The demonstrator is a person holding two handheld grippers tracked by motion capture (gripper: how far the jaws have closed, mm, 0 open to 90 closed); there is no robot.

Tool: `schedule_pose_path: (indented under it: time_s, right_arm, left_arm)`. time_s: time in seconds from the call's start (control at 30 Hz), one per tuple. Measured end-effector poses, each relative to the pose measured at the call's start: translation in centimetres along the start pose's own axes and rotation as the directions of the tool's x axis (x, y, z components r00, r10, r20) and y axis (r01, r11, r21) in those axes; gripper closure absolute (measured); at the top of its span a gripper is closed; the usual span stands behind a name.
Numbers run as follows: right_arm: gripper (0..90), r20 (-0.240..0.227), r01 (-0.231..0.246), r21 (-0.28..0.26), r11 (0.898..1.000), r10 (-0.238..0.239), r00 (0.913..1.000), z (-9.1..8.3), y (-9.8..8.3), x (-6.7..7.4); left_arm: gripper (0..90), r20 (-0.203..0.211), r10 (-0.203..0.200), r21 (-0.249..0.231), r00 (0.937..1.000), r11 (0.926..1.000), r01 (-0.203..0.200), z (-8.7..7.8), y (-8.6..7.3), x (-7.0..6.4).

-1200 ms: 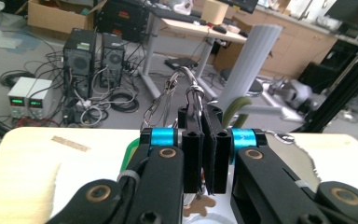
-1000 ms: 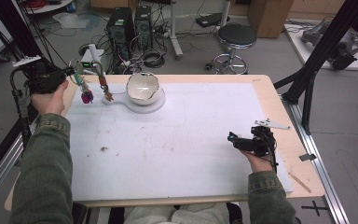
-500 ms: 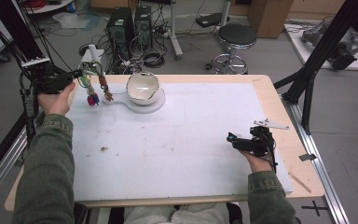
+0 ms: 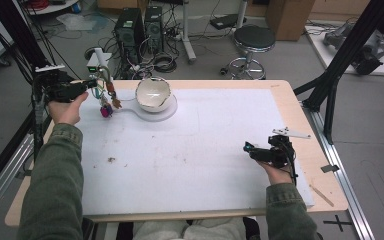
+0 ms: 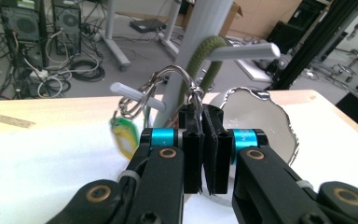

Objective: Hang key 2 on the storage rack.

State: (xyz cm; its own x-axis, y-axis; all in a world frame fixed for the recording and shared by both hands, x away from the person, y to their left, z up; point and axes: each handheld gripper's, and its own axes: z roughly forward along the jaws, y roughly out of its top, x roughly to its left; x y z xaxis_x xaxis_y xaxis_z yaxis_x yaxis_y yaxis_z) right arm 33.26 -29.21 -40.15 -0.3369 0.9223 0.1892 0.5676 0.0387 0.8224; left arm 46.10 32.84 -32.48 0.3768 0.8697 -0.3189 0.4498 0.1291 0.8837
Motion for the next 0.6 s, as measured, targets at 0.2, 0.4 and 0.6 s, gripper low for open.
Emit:
schedule_pose_path:
  time_s: [0.2, 0.4, 0.6]
  right_arm:
    - [0.7, -0.001, -0.006, -0.003, 1.0, 0.006, 1.0, -0.1, 0.0, -0.1]
    - [0.7, -0.002, -0.001, -0.001, 1.0, 0.001, 1.0, 0.0, 0.0, 0.0]
    - [0.7, 0.003, -0.017, -0.003, 1.0, 0.017, 0.9999, -0.1, -0.1, -0.3]
  left_arm:
    - [86.2, 0.0, -0.01, 0.033, 1.0, 0.9994, 0.01, 0.4, -0.2, -0.1]
    - [77.3, 0.008, -0.026, 0.043, 0.9996, 0.9987, 0.026, 0.2, -0.1, -0.1]
    - [52.4, 0.037, -0.09, -0.009, 0.9953, 0.9959, 0.09, -0.8, 0.3, 0.2]
